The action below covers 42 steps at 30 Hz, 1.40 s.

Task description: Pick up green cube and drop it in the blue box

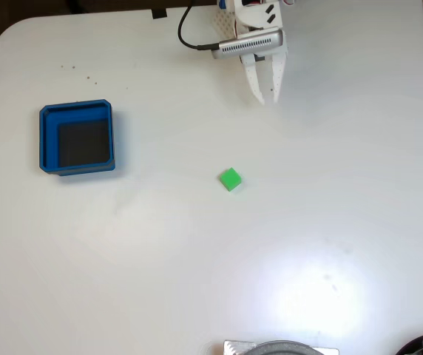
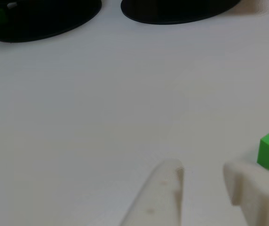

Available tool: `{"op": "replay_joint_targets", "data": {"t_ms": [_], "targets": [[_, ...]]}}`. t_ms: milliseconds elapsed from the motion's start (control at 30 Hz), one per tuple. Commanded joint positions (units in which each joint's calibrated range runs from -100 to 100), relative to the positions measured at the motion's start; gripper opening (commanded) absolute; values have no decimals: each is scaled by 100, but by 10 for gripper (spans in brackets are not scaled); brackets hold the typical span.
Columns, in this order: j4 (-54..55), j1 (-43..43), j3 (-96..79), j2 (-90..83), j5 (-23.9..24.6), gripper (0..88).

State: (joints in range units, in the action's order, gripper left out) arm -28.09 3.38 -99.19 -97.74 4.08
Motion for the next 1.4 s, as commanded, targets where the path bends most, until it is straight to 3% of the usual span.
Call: {"op": "replay_joint_targets", "data": {"t_ms": [0, 1133, 1367], "targets": [[139, 13, -45, -67, -20, 27], [139, -48, -36, -67, -34, 27], [139, -452, -36, -67, -44, 27]]}}
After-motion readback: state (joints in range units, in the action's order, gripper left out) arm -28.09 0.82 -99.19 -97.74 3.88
